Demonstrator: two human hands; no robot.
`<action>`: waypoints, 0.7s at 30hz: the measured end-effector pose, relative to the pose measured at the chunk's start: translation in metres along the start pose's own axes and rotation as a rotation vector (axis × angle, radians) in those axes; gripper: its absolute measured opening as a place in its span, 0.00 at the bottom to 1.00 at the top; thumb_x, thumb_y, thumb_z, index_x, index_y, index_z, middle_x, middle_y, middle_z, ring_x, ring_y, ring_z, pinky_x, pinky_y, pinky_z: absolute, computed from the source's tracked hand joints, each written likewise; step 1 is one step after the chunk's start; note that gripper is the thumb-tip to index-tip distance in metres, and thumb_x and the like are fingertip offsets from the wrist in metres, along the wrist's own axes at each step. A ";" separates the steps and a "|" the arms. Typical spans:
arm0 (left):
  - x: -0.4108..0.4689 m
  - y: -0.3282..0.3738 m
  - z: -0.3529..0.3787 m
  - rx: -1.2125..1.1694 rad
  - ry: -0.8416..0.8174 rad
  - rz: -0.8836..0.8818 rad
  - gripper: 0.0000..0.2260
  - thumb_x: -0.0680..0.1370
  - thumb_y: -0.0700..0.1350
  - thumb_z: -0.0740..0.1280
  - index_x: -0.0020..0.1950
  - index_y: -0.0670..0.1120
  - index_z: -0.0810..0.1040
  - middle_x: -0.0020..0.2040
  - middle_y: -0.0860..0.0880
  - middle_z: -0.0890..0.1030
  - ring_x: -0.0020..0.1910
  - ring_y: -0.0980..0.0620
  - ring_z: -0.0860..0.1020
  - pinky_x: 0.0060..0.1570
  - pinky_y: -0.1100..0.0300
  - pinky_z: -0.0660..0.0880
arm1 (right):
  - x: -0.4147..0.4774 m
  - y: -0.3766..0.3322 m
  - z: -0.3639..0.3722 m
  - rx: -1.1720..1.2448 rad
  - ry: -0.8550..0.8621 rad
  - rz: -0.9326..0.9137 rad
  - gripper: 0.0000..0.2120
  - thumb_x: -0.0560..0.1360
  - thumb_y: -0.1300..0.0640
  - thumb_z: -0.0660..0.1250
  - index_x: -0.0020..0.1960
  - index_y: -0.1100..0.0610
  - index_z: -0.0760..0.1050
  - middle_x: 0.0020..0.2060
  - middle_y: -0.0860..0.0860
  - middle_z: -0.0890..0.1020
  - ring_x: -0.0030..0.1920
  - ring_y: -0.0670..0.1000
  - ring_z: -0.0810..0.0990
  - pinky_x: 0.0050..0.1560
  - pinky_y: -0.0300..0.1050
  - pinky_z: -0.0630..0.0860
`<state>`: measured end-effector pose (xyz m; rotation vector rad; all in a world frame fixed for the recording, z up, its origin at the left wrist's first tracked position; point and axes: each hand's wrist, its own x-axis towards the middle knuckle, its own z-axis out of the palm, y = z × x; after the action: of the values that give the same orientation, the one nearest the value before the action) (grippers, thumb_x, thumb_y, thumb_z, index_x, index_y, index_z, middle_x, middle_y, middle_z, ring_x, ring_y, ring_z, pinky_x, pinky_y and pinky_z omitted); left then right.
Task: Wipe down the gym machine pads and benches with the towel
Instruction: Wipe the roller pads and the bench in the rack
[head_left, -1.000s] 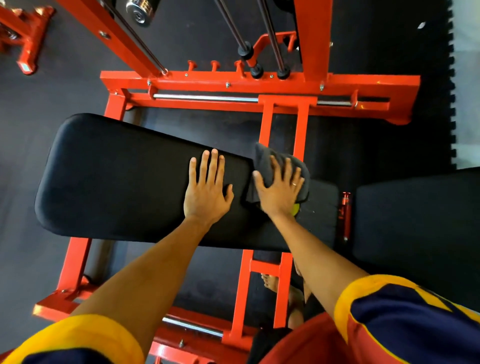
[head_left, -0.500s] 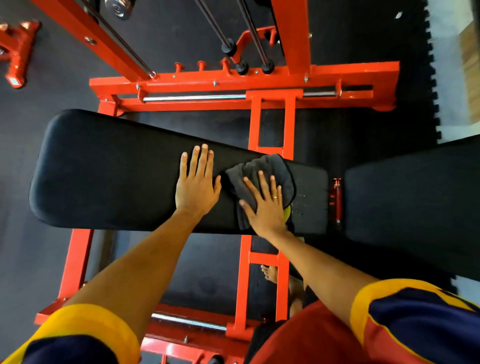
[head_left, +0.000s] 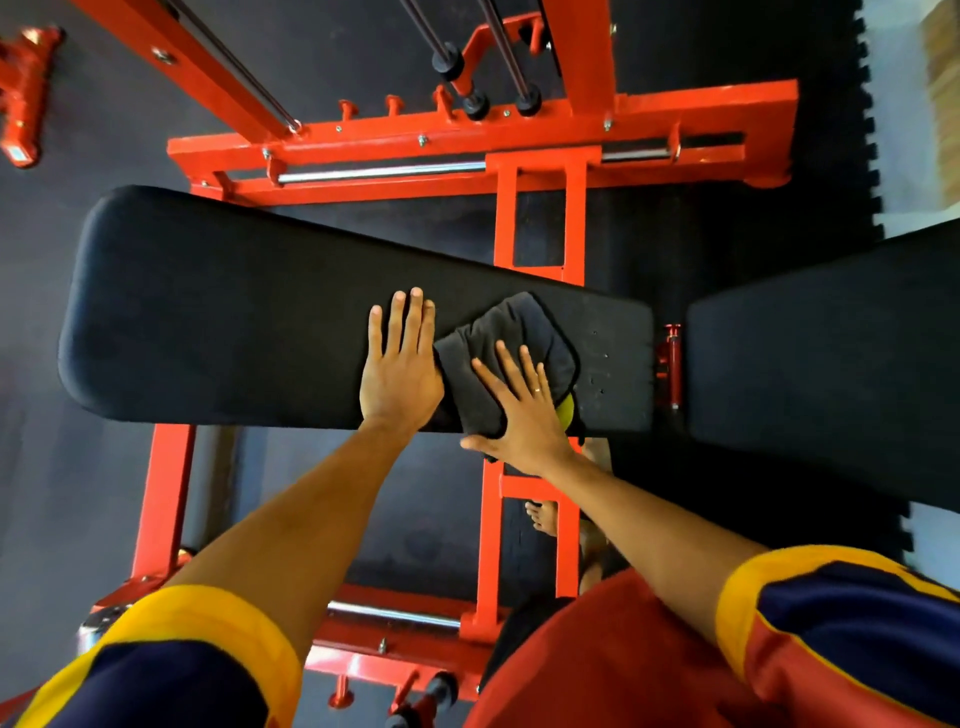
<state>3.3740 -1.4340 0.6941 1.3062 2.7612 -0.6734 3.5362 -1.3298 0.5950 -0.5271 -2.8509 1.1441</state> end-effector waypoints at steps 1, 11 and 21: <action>0.000 0.000 0.000 -0.007 0.006 -0.002 0.30 0.85 0.52 0.53 0.83 0.40 0.49 0.84 0.40 0.50 0.83 0.40 0.47 0.80 0.40 0.47 | -0.003 0.010 -0.001 -0.046 -0.028 -0.035 0.55 0.68 0.29 0.73 0.84 0.43 0.48 0.84 0.50 0.42 0.83 0.59 0.38 0.81 0.66 0.43; 0.003 0.001 -0.001 -0.027 0.014 -0.001 0.29 0.85 0.51 0.52 0.83 0.40 0.51 0.83 0.41 0.51 0.83 0.41 0.49 0.80 0.39 0.48 | -0.005 -0.010 0.019 -0.209 0.129 -0.040 0.58 0.65 0.45 0.82 0.84 0.48 0.50 0.84 0.58 0.51 0.83 0.65 0.47 0.81 0.66 0.51; 0.002 0.002 -0.004 -0.046 0.015 -0.008 0.28 0.84 0.49 0.55 0.82 0.40 0.55 0.83 0.41 0.54 0.82 0.40 0.50 0.79 0.39 0.49 | -0.029 0.035 0.011 -0.263 0.093 -0.003 0.56 0.67 0.40 0.80 0.84 0.46 0.49 0.83 0.57 0.52 0.82 0.66 0.49 0.80 0.67 0.53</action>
<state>3.3745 -1.4298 0.6964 1.2982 2.7776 -0.5989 3.5723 -1.3225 0.5663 -0.5691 -2.9342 0.7250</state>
